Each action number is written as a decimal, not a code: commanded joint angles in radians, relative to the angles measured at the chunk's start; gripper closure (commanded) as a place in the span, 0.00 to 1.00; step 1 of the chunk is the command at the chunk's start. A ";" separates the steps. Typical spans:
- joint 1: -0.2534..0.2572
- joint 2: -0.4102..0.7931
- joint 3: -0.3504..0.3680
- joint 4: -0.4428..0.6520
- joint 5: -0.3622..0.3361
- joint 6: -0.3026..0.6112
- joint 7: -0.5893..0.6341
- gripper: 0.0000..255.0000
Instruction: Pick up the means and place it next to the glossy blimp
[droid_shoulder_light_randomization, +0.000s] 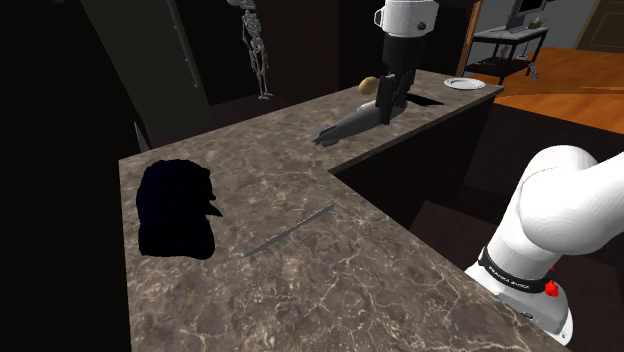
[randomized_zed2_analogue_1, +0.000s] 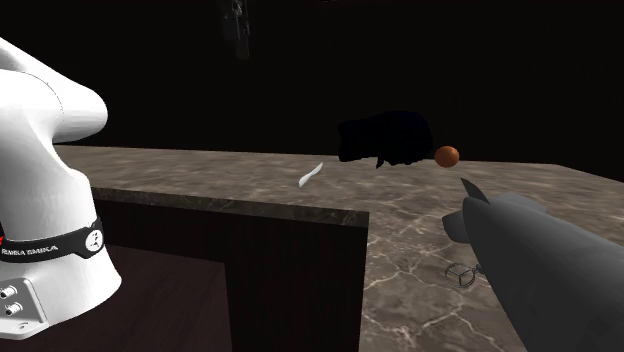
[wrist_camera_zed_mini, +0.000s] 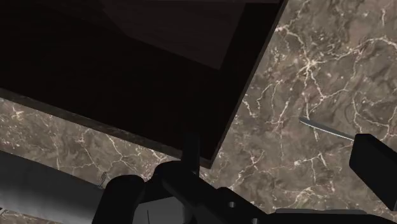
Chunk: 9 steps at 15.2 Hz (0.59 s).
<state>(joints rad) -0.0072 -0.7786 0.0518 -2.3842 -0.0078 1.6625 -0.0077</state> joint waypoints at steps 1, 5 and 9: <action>0.000 0.000 0.000 0.000 0.000 0.000 0.000 0.00; 0.062 0.129 -0.007 0.008 -0.006 0.107 -0.136 0.00; 0.120 0.258 -0.005 0.027 -0.008 0.201 -0.268 0.00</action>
<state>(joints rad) 0.0987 -0.5520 0.0484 -2.3605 -0.0144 1.8382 -0.2368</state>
